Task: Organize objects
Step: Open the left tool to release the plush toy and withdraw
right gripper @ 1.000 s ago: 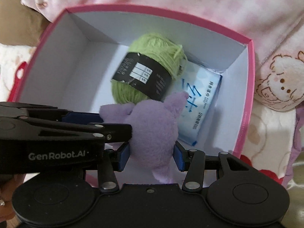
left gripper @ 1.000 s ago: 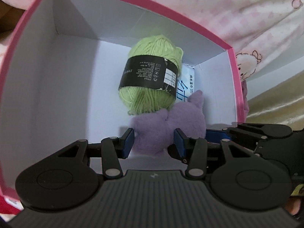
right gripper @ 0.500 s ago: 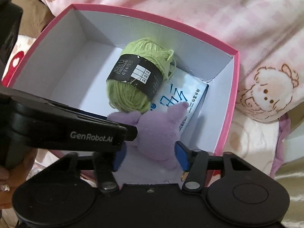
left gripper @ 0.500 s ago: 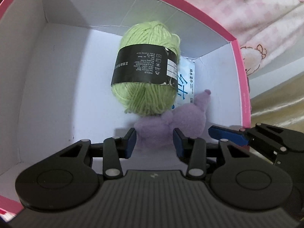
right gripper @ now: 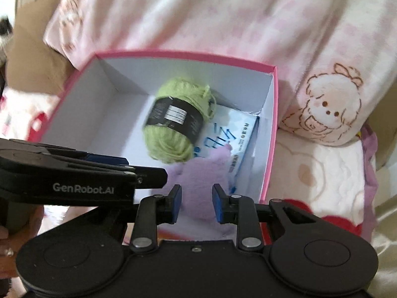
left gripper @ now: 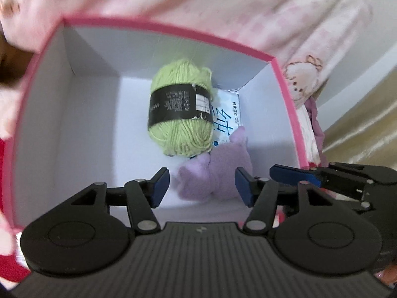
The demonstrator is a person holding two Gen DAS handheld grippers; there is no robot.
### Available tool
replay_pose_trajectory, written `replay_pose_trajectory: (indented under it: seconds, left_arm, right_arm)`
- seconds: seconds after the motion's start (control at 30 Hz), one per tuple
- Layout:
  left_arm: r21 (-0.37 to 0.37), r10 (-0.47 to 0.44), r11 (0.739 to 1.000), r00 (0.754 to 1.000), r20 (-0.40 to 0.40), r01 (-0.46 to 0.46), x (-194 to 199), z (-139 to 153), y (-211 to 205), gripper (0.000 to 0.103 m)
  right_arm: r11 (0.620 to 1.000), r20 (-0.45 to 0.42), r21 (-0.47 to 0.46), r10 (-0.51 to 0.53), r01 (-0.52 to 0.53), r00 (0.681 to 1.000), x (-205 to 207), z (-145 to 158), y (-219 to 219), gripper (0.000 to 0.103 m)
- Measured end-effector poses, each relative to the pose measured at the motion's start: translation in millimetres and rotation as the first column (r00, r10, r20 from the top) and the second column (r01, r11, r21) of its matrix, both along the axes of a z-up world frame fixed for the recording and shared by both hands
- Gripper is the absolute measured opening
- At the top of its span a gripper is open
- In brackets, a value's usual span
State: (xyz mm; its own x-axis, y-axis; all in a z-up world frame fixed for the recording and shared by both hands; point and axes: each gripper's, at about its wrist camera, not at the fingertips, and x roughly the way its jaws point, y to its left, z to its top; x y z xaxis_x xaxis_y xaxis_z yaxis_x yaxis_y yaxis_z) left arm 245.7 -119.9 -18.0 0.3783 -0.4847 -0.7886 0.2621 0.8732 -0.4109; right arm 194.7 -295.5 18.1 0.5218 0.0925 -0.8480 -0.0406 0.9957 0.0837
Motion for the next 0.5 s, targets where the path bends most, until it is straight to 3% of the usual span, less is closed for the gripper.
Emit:
replay_pose_trajectory:
  seconds: [0.13,0.3,0.37,0.5]
  left_arm:
    - [0.029,-0.052,0.998,0.999,-0.009,0.052,-17.8,26.0,15.1,0.058]
    - [0.065,-0.087,0.994,0.995,0.049,0.084,-44.7,62.4,34.3,0.063]
    - [0.112,-0.089,0.990,0.994,0.063,0.082,-56.0,76.8,42.1,0.064]
    - [0.191,-0.097,0.978,0.991,0.092,0.078,-76.6,100.4,54.4,0.065]
  right_arm:
    - [1.000,0.051,0.031,-0.001,-0.001,0.999,-24.2,16.6,6.3,0.031]
    - [0.998,0.109,0.052,0.024,-0.030,0.994,-53.4,50.9,15.9,0.031]
    - [0.998,0.131,0.046,0.037,-0.044,0.991,-64.4,65.5,21.4,0.032]
    - [0.996,0.159,0.054,0.064,-0.073,0.985,-85.8,88.6,34.5,0.043]
